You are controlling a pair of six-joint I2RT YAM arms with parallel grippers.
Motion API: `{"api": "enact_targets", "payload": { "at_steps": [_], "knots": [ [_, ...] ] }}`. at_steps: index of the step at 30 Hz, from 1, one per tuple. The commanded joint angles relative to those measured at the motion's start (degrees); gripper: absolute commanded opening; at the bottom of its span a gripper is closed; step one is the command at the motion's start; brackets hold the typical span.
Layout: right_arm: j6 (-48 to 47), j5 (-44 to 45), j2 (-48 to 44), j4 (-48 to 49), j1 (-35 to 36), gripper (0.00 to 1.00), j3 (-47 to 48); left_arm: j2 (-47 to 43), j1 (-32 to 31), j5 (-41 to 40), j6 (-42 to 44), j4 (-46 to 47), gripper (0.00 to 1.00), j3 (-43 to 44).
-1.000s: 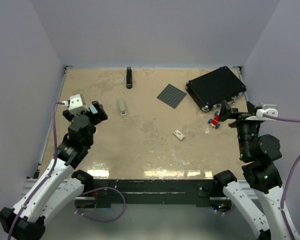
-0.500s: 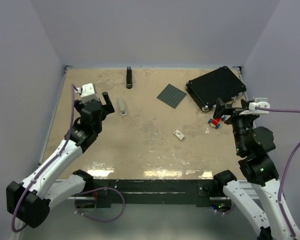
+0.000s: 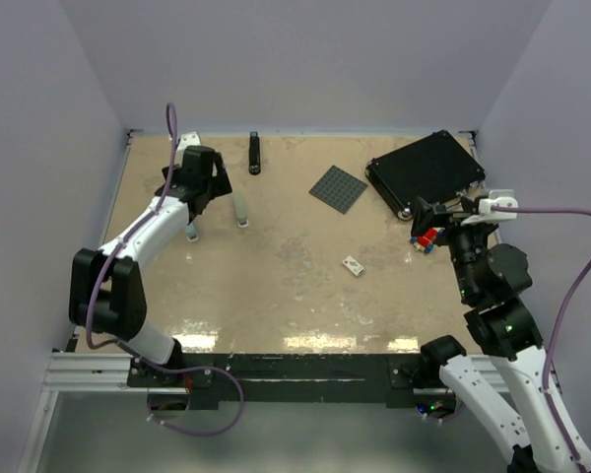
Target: Load the staples into the stapler
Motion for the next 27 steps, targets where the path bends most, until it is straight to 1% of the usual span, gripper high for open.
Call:
{"api": "enact_targets", "payload": {
  "at_steps": [1,2,4,6,9,12,16,19,23,25,27],
  "knots": [
    [0.67,-1.91,1.35,0.85,0.10,0.99,-0.92,7.85,5.09,-1.23,-1.09,-6.55,1.00,7.23],
    [0.58,-2.26,1.53,0.68,0.01,0.98,-0.92,9.43,6.75,-2.02,-1.18,-7.52,1.00,9.15],
    [0.50,-2.62,1.79,0.15,0.10,0.99,-1.01,13.48,8.08,-4.04,-1.18,-9.80,1.00,11.01],
    [0.50,-2.70,1.79,0.32,0.10,0.99,-1.54,16.63,9.57,-4.05,-1.01,-10.86,1.00,11.81],
    [0.41,-2.79,2.14,0.59,0.01,0.99,-2.06,19.28,10.81,-3.09,-2.24,-12.44,0.99,12.69],
    [0.23,-2.79,2.93,1.02,0.10,0.99,-2.15,19.99,10.81,-2.47,-3.11,-12.27,0.96,11.64],
    [0.14,-3.05,3.55,1.55,0.10,0.99,-2.50,19.73,10.81,-0.45,-4.43,-12.18,0.89,8.31],
    [0.32,-3.67,3.46,1.82,0.02,0.99,-3.03,18.33,10.81,0.34,-5.49,-11.92,0.74,4.97],
    [0.50,-4.02,2.76,2.17,0.01,0.99,-3.65,14.12,10.81,1.48,-5.93,-11.40,0.70,0.57],
    [0.67,-4.37,2.50,2.43,0.01,0.99,-4.00,12.88,10.81,1.75,-6.10,-11.04,0.61,-1.71],
    [0.85,-4.81,2.41,2.96,0.01,0.99,-4.17,11.03,10.72,2.44,-6.11,-10.51,0.59,-2.77]
  ]
}}
